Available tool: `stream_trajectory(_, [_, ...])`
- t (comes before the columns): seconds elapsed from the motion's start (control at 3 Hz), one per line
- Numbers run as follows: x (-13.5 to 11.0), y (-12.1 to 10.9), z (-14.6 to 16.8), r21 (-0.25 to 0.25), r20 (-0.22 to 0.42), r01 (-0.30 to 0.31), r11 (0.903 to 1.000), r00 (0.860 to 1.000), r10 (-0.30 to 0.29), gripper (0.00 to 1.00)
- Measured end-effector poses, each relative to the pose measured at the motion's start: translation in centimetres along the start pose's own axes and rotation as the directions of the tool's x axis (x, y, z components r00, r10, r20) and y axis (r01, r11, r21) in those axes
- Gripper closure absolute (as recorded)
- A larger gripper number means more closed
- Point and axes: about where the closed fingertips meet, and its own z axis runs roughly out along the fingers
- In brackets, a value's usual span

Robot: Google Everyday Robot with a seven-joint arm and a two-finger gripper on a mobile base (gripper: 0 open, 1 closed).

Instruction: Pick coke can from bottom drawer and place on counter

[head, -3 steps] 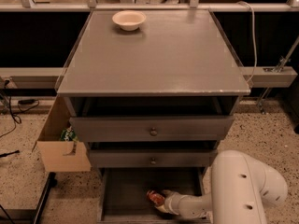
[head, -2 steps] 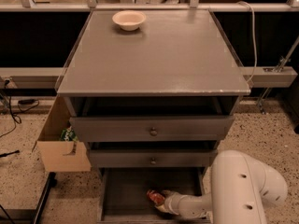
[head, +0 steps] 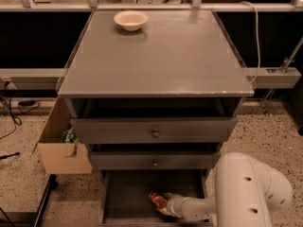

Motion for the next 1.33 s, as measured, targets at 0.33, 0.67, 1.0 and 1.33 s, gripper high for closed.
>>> stream_trajectory(0.33, [-1.3, 0.3, -0.7, -0.040, 0.012, 0.045, 0.9982, 0.999, -0.045, 1.00])
stream_trajectory(0.67, [-3.3, 0.8, -2.9, -0.090, 0.020, 0.097, 0.9912, 0.995, -0.096, 1.00])
stream_trajectory(1.0, [-5.6, 0.9, -6.2, -0.137, 0.008, 0.155, 0.9785, 0.988, -0.155, 1.00])
stream_trajectory(1.33, [-8.2, -0.1, -10.5, -0.160, -0.019, 0.201, 0.9664, 0.978, -0.207, 1.00])
